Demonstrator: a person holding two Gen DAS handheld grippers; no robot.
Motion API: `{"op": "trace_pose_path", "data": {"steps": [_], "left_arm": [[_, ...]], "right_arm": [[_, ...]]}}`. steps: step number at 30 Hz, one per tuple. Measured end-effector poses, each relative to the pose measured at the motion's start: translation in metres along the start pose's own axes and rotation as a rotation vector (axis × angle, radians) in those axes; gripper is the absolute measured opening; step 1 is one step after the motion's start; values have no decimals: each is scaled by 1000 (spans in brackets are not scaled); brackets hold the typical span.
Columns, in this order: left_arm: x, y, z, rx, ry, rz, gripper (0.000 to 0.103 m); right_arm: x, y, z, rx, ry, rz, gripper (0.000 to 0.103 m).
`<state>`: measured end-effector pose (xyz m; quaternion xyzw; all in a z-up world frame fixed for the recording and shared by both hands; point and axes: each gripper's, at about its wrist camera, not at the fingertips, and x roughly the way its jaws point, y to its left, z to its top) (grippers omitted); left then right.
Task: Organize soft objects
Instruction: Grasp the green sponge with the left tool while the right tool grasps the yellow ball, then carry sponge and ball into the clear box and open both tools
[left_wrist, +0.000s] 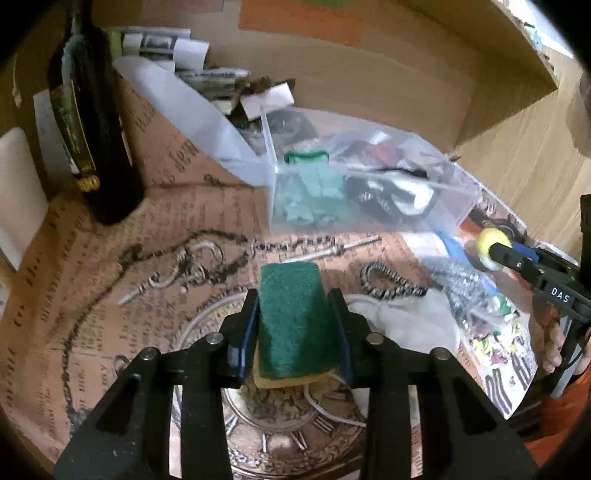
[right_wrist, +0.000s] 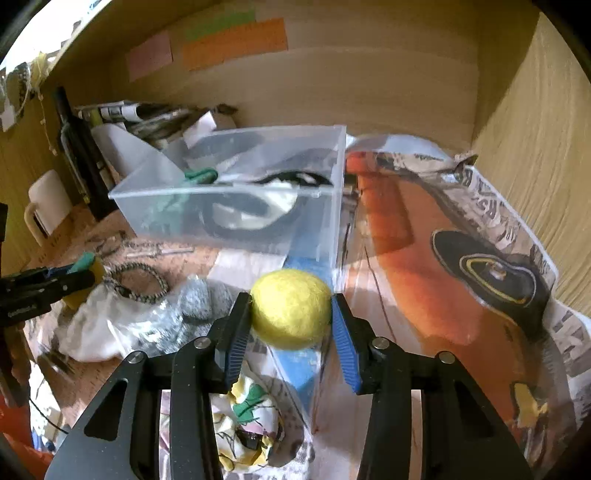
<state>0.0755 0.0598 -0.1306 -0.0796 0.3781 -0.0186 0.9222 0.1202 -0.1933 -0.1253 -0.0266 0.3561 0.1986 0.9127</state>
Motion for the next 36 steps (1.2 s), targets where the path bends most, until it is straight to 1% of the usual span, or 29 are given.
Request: {"op": "trace_pose_path", "data": {"steps": [3,11,15,19,20,23,28,31,36], "left_arm": [[-8,-2,9,14,-36,5,36],[-32,-13,50,45,-181,2,36],[-35,-17,72,55,-223,-10,36],[-30,-22,92,66,-241,-16,36],[-28,-22,97,68,-242,-21,36],[-20,-24,109,70,-234,-40,36],[1,-28,125,76,-191,-61,36],[18,-31,132,84,-152,-64,36],[53,-39,137,101,-71,-74,36]], "right_arm": [[-7,2,7,-8,-42,3,40],[-28,9,32,-26,-162,15,40],[-35,14,47,-42,-221,19,40],[-39,17,59,-62,-262,20,40],[-39,19,63,-66,-281,17,40],[-38,20,72,-86,-299,17,40],[-24,20,86,-108,-292,18,40],[-9,19,91,-114,-260,23,40],[21,16,93,-117,-178,22,40]]}}
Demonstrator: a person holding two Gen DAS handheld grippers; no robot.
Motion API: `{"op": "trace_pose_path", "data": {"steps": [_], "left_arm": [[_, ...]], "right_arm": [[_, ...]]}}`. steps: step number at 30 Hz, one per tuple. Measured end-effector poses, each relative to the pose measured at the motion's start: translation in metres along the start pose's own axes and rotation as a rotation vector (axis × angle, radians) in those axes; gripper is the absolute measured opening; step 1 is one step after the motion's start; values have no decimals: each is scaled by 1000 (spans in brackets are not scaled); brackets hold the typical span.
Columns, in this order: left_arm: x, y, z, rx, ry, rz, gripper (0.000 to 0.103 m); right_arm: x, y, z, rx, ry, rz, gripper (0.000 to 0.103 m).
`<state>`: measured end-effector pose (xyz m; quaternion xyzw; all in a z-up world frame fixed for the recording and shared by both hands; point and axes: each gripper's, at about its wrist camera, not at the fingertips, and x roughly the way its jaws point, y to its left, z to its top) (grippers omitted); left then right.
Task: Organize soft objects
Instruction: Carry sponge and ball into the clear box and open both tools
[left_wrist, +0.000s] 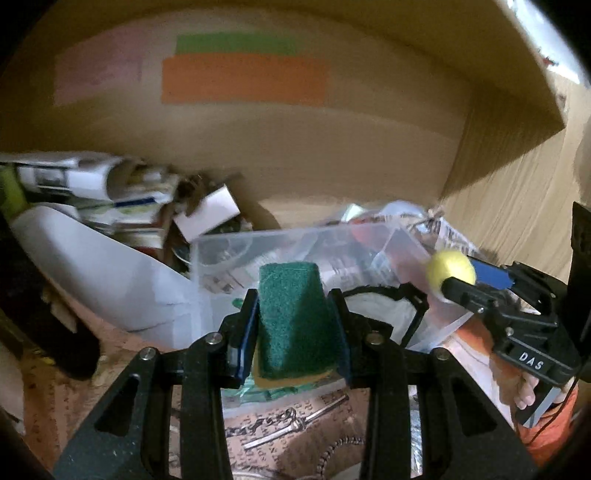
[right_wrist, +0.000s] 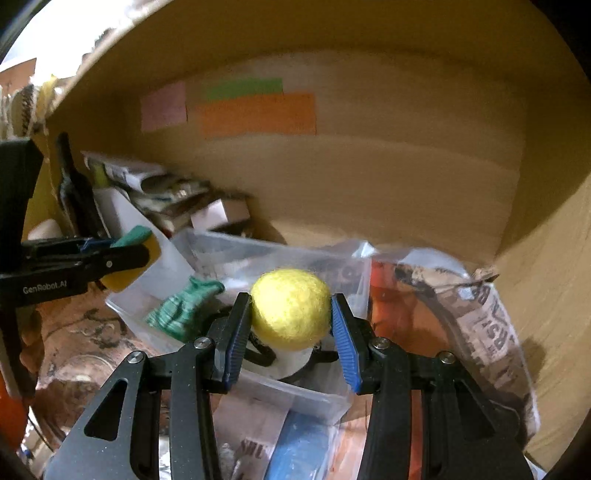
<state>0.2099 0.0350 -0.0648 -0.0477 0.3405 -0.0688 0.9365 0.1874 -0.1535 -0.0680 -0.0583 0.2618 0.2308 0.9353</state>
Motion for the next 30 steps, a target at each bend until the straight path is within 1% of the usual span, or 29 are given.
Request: {"op": "trace_pose_path", "data": {"steps": [3,9,14,16,18,19,20,21,23,24,26,28,30], "left_arm": [[22,-5,0,7,59,-22,36],[47,-17,-3,47,119,-20,36],[57,-26,-9,74,138,-10,36],[57,-28,-10,85,140,-5,38],[53,-28,-11,83,137,-8,42],[52,-27,-10,80,135,-10,44],[50,-26,-10,77,128,-9,49],[45,-25,-10,74,117,-5,55],[33,-22,-9,66,84,11,61],[25,-22,-9,67,67,15,61],[10,-21,-10,77,37,21,62],[-5,-22,-12,88,4,30,68],[-22,-22,-15,98,-36,41,80]], "right_arm": [[15,-2,-3,5,50,1,40],[35,-3,-9,7,118,-2,40],[42,1,-11,-6,143,-4,41],[41,3,-11,-16,145,-3,43],[39,4,-10,-23,138,-12,51],[37,4,-9,-24,131,-16,58],[37,4,-8,-23,125,-18,61],[34,3,-7,-21,119,-19,63],[28,2,-5,-18,107,-13,65],[23,2,-4,-16,97,-11,66],[14,3,-2,-17,75,-17,72],[1,4,0,-17,44,-24,77],[-11,5,1,-12,19,-20,81]]}}
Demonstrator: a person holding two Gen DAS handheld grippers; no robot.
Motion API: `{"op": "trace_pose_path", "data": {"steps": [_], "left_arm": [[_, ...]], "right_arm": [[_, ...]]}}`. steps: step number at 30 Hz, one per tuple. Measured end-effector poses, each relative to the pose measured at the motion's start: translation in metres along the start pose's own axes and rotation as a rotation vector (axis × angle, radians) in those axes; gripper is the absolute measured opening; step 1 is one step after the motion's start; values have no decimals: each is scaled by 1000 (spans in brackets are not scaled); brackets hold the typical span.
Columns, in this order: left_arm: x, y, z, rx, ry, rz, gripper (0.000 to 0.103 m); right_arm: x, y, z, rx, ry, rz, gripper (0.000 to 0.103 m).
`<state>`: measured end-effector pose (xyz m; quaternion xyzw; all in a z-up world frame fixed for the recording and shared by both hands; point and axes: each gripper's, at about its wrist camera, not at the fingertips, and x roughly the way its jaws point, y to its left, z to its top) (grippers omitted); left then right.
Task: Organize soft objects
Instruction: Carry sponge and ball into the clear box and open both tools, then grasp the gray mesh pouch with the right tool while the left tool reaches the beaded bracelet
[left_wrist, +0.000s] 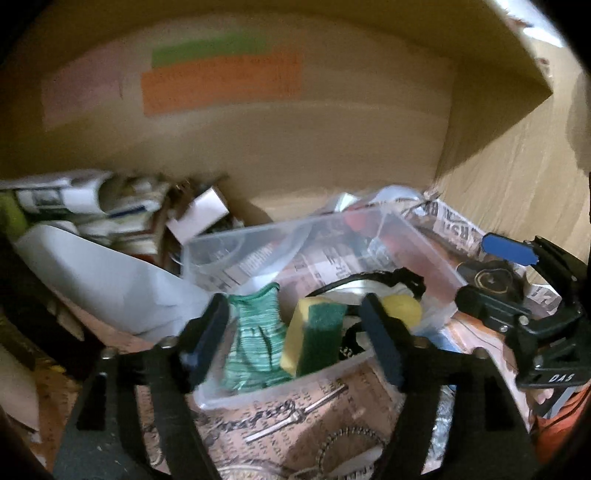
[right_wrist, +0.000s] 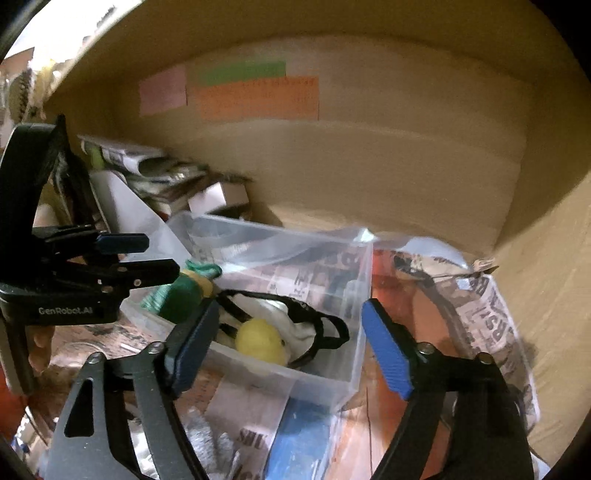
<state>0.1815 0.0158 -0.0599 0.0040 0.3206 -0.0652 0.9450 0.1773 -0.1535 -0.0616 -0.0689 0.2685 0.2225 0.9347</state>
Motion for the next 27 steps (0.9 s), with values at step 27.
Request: {"op": "trace_pose_path", "data": {"steps": [27], "left_arm": [[1,9,-94,-57,161,-27,78]], "right_arm": [[-4,30,-87,125,220,138,83]]}}
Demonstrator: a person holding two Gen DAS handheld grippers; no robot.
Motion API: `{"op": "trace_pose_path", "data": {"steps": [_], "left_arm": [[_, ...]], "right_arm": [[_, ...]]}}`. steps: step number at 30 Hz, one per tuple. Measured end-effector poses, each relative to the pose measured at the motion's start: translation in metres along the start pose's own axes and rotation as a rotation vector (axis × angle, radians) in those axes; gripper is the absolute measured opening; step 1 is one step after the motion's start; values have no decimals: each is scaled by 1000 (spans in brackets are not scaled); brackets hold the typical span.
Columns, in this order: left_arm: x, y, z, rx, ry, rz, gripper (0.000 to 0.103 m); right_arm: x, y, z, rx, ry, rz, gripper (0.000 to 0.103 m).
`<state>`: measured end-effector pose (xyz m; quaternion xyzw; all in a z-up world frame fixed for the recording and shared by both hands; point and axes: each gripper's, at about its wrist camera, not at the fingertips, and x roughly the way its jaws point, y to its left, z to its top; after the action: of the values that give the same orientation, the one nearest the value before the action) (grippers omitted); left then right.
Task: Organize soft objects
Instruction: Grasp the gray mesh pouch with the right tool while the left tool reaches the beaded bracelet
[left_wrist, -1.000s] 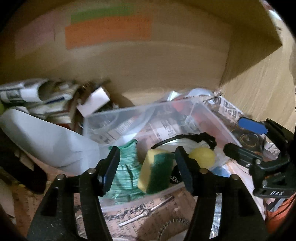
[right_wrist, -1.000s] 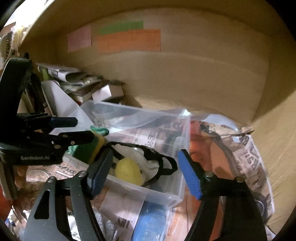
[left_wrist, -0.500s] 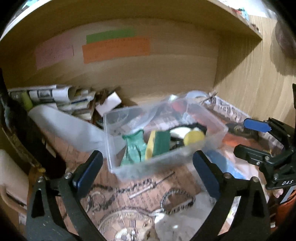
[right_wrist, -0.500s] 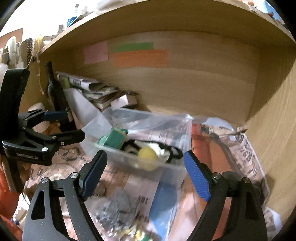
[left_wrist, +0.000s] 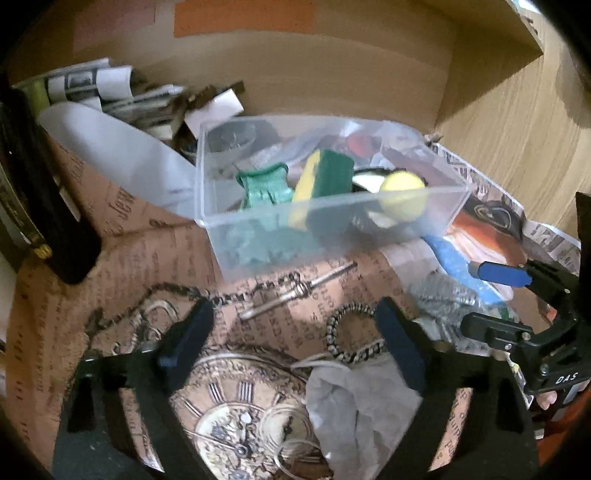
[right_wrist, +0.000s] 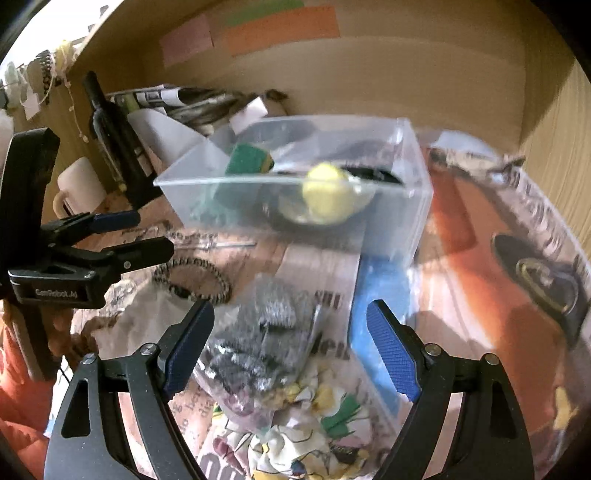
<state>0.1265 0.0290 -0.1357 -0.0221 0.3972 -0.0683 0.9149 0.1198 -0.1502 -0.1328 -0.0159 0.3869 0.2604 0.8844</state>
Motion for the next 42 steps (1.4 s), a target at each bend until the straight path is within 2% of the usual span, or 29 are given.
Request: {"op": "trace_pose_path", "data": {"steps": [3,4,6,8,12,15,20,27,37,40,42], "left_arm": [[7,-2,-3,-3,26,-28,67],[9,-4,-3,-2,32,-37,64],[13,-6,-4,2,49,-58,52],[17,-7,-5,5,64,-75,43],[22,-8,-7,-1,85,-109,21],[19,-10,-6,2,73,-121,11],[7,-11,-6,13,35,-98,7],[-23,-5,3,5,-48,-85,6],[-62,2,27,16,-183,-46,6],[-61,6,30,16,-176,-25,7],[-54,13,27,3,-143,-22,10]], "right_arm": [[4,-1,-5,16,21,21,76],[5,-2,-6,19,27,29,70],[5,-3,-7,25,38,48,61],[7,-2,-8,30,45,64,51],[9,-2,-9,30,49,76,39],[7,-1,-9,22,33,64,29],[1,0,-6,5,-5,24,21],[-20,-4,5,-10,-78,-9,21],[-52,-5,35,-43,-229,-58,21],[-57,-6,45,-44,-264,-66,21],[-59,-6,49,-46,-280,-70,21]]}}
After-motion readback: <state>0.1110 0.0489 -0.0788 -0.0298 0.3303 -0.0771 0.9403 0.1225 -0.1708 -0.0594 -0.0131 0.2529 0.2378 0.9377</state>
